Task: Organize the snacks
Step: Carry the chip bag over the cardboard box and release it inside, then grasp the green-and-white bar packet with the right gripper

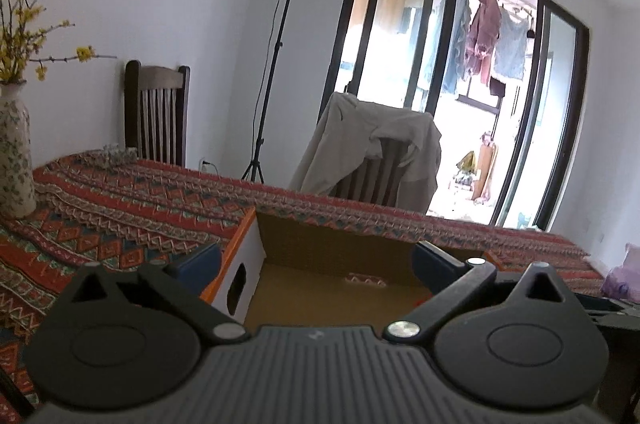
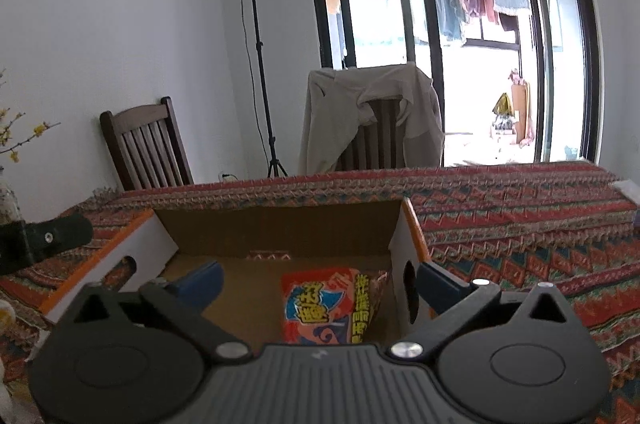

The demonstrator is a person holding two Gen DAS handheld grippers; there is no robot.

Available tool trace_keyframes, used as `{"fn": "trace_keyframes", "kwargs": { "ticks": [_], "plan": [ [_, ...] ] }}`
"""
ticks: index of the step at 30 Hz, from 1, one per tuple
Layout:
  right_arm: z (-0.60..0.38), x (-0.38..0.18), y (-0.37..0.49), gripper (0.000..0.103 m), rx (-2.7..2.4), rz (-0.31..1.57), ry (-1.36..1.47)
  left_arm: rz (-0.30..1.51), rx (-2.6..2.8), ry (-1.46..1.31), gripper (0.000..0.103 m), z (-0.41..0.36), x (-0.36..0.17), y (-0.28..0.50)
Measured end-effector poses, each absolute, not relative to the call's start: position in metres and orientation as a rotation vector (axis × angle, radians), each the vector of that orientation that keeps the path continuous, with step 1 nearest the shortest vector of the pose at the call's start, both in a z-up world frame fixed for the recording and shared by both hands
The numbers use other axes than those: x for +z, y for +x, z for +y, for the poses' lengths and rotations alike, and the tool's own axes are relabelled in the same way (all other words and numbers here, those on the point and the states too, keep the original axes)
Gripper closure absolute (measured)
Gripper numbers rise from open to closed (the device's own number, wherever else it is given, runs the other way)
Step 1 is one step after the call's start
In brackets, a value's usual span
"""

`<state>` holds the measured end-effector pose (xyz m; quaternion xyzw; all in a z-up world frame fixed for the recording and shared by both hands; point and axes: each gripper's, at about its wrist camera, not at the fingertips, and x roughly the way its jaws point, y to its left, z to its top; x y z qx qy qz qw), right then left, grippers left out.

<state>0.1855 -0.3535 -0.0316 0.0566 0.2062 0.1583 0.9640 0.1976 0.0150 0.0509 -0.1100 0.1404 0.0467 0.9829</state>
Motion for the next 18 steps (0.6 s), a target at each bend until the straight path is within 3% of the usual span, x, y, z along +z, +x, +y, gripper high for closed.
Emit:
{"fn": "trace_keyframes", "kwargs": {
  "ticks": [18],
  "plan": [
    [-0.391, -0.024, 0.092, 0.0, 0.299, 0.414, 0.082, 0.279, 0.029, -0.201, 0.0, -0.003, 0.06, 0.108]
  ]
}}
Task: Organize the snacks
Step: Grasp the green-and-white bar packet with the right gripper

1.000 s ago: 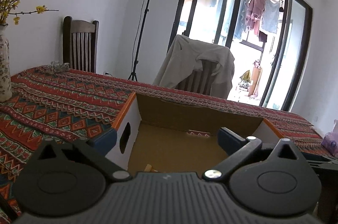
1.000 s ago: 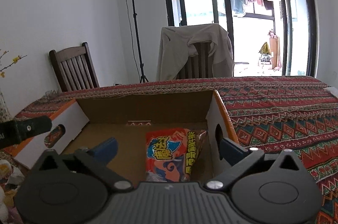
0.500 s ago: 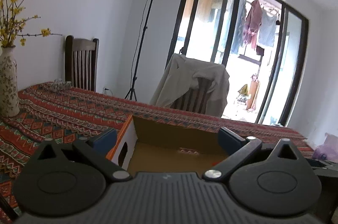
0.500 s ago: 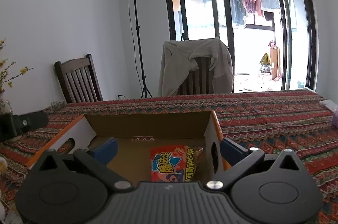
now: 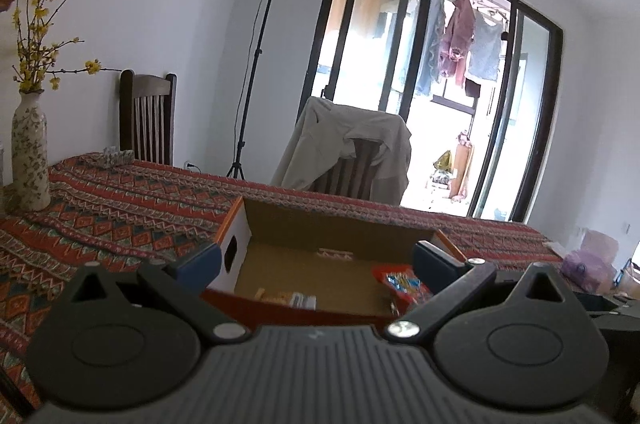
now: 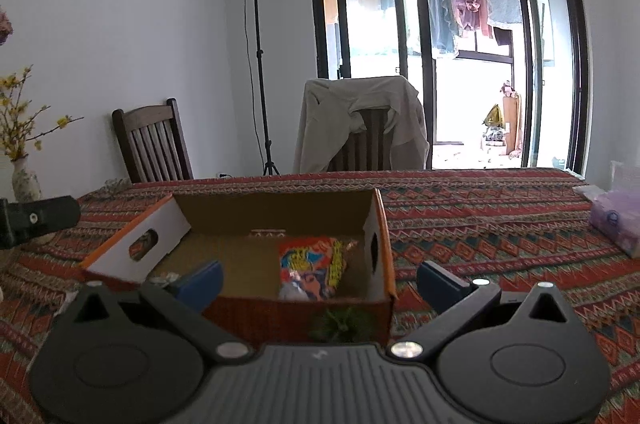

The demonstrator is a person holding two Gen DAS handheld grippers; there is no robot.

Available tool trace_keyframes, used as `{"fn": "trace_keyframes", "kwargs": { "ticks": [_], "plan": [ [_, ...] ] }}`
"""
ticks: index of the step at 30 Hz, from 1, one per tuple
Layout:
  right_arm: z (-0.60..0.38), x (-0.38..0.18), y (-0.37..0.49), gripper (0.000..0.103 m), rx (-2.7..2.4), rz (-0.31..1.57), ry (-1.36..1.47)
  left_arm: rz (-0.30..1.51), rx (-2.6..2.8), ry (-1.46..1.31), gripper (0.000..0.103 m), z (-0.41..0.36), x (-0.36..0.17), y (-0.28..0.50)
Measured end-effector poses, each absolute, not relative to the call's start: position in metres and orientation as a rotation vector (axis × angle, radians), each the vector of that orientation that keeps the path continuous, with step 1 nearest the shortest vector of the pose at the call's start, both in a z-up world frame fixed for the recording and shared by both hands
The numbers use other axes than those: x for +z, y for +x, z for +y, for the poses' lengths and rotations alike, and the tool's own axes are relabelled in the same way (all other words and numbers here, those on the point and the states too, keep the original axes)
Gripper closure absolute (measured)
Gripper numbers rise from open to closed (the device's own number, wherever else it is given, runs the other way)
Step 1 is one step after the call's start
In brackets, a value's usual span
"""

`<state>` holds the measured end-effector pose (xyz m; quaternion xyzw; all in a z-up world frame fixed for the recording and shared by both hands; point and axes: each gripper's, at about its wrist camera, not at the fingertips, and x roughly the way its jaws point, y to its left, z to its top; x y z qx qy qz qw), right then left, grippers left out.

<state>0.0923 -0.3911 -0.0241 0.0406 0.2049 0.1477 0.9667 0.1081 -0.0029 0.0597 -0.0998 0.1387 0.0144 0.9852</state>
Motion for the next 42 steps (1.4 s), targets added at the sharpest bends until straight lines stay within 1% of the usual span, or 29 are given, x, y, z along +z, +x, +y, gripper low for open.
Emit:
{"fn": "trace_keyframes", "kwargs": {
  "ticks": [7, 17, 26, 33, 35, 36, 37, 39, 40, 41, 42],
  "plan": [
    [-0.411, -0.039, 0.058, 0.0, 0.306, 0.442, 0.092, 0.303, 0.027, -0.195, 0.0, 0.002, 0.046, 0.077],
    [-0.433, -0.068, 0.027, 0.0, 0.295, 0.505, 0.098, 0.369, 0.041, -0.216, 0.0, 0.019, 0.014, 0.047],
    [-0.452, -0.086, 0.019, 0.0, 0.266, 0.544, 0.108, 0.426, 0.049, -0.233, 0.0, 0.036, -0.009, 0.033],
    [-0.455, -0.089, 0.024, 0.0, 0.264, 0.548, 0.097, 0.441, 0.061, -0.235, 0.0, 0.04, -0.012, 0.032],
    [-0.45, -0.089, 0.028, 0.005, 0.273, 0.551, 0.076, 0.442, 0.058, -0.235, 0.0, 0.04, -0.012, 0.033],
    [-0.447, -0.089, 0.031, 0.012, 0.28, 0.551, 0.062, 0.444, 0.058, -0.234, 0.0, 0.039, -0.012, 0.033],
    [-0.445, -0.088, 0.034, 0.017, 0.29, 0.55, 0.048, 0.445, 0.059, -0.232, 0.0, 0.039, -0.012, 0.033],
    [-0.44, -0.087, 0.044, 0.021, 0.309, 0.554, 0.025, 0.446, 0.057, -0.233, 0.0, 0.039, -0.013, 0.033],
    [-0.438, -0.087, 0.049, 0.028, 0.313, 0.56, 0.015, 0.446, 0.058, -0.232, 0.0, 0.039, -0.013, 0.033],
    [-0.436, -0.087, 0.054, 0.032, 0.317, 0.564, 0.006, 0.446, 0.059, -0.23, 0.0, 0.039, -0.013, 0.033],
    [-0.433, -0.087, 0.06, 0.039, 0.324, 0.572, -0.004, 0.447, 0.06, -0.229, 0.0, 0.039, -0.013, 0.032]
  ]
}}
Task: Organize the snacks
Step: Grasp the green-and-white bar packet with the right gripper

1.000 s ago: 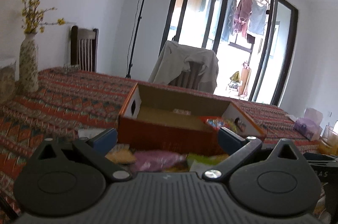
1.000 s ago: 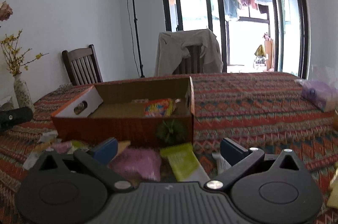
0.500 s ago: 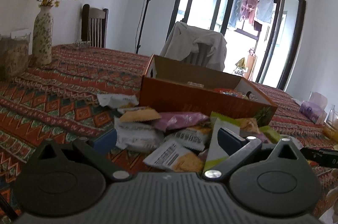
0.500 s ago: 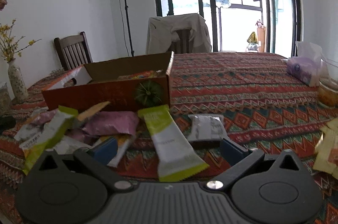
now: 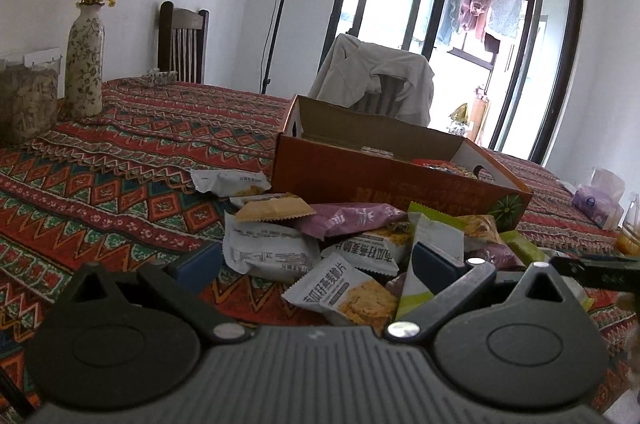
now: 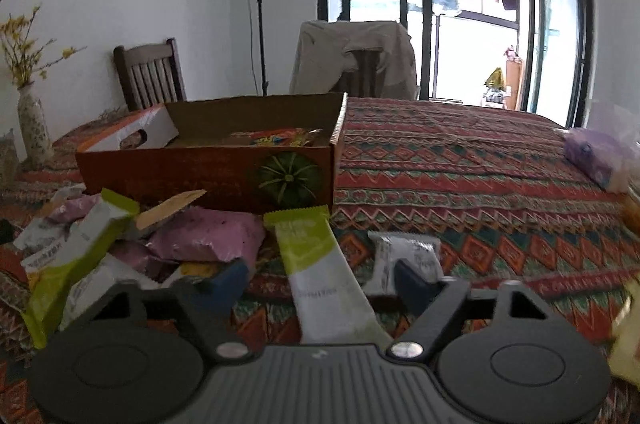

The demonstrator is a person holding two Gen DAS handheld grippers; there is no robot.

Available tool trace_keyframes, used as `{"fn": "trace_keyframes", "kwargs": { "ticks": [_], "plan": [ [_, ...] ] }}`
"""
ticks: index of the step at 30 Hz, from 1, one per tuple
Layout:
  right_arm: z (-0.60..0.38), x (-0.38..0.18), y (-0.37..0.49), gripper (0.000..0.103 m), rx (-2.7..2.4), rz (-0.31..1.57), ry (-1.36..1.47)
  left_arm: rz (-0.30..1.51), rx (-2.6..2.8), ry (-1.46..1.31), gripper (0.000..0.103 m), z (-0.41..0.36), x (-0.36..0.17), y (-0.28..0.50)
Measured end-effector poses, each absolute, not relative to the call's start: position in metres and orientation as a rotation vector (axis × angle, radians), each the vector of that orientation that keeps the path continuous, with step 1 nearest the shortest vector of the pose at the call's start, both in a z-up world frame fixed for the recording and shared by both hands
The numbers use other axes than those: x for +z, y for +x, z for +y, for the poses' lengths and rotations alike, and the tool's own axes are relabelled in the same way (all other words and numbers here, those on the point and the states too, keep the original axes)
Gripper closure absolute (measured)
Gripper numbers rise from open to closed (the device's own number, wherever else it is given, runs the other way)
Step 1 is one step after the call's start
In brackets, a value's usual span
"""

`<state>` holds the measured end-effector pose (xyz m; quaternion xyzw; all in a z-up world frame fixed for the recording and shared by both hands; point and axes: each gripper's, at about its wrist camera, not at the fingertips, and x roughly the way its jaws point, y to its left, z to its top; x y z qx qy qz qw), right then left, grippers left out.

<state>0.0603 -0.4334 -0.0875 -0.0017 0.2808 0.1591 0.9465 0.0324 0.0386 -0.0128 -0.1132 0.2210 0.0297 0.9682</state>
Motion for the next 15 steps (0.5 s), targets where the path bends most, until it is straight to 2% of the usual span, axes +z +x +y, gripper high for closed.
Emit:
{"fn": "trace_keyframes", "kwargs": {
  "ticks": [1, 6, 9, 11, 15],
  "plan": [
    [-0.432, -0.089, 0.066, 0.043, 0.328, 0.581, -0.008, 0.448, 0.06, -0.229, 0.0, 0.039, -0.013, 0.032],
    [-0.425, -0.098, 0.093, 0.043, 0.352, 0.641, -0.028, 0.452, 0.066, -0.229, 0.0, 0.039, -0.013, 0.033],
    [-0.424, -0.105, 0.102, 0.051, 0.362, 0.677, -0.023, 0.455, 0.068, -0.232, 0.0, 0.04, -0.014, 0.034],
    [-0.423, -0.107, 0.102, 0.053, 0.361, 0.664, -0.029, 0.458, 0.071, -0.233, 0.0, 0.039, -0.014, 0.035],
    [-0.42, -0.107, 0.095, 0.066, 0.37, 0.644, -0.055, 0.463, 0.061, -0.228, 0.0, 0.035, -0.015, 0.037]
  ]
}}
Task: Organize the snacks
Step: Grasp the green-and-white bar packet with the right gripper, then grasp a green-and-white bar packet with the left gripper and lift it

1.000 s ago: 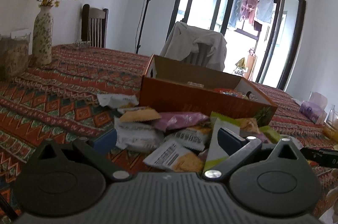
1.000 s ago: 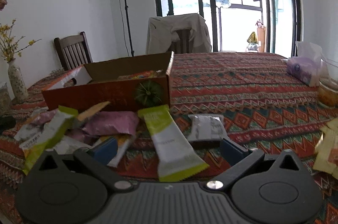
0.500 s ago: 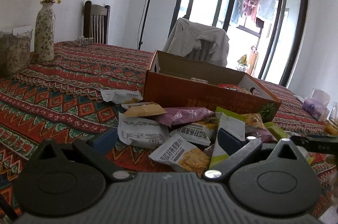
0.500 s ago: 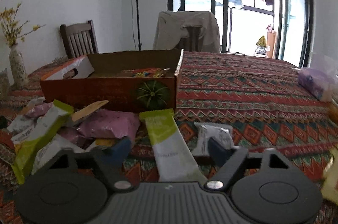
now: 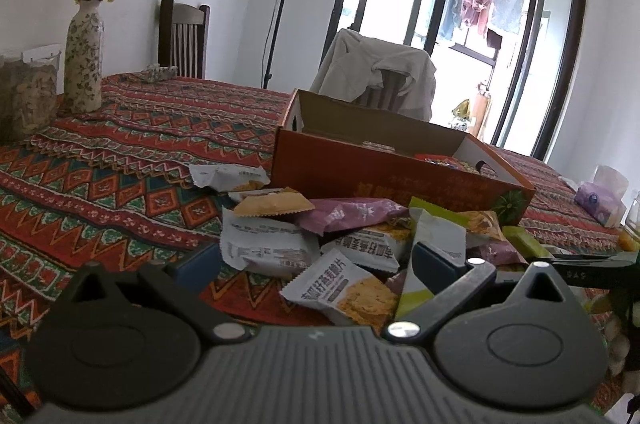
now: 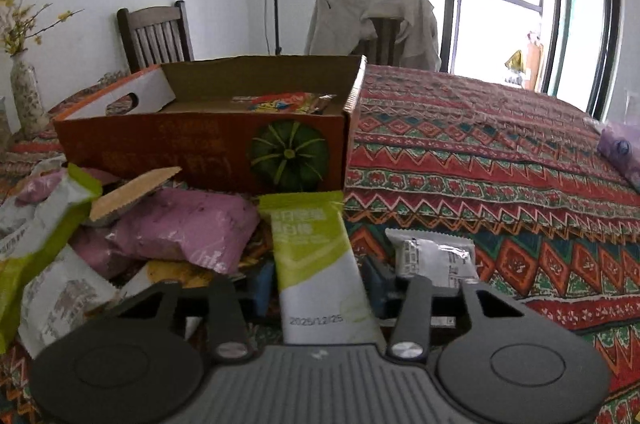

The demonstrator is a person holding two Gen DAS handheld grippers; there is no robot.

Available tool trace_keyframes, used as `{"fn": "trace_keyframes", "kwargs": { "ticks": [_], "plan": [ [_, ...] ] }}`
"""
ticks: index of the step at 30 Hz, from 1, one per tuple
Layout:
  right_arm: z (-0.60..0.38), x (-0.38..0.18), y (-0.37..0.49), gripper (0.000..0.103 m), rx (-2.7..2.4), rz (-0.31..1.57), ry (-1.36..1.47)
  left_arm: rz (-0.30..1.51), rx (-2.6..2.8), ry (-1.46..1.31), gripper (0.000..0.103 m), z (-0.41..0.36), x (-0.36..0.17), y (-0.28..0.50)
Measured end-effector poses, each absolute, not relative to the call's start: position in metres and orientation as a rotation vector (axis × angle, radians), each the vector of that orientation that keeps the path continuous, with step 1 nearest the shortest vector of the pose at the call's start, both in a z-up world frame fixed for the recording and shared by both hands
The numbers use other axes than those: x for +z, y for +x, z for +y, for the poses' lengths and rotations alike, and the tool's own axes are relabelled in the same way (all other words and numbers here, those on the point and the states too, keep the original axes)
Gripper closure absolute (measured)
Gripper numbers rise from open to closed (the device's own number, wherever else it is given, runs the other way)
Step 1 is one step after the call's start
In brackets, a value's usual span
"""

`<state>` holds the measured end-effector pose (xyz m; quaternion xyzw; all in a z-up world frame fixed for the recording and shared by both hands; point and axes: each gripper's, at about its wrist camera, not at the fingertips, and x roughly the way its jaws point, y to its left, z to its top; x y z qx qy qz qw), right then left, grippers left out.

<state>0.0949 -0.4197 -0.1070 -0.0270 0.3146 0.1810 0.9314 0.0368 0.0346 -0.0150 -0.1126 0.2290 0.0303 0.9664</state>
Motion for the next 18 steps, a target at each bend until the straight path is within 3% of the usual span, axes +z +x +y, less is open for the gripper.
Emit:
{"fn": "trace_keyframes", "kwargs": {
  "ticks": [18],
  "plan": [
    [-0.425, -0.093, 0.031, 0.068, 0.3, 0.386, -0.002, 0.503, -0.022, -0.134, 0.0, -0.012, -0.016, 0.053]
  ]
}}
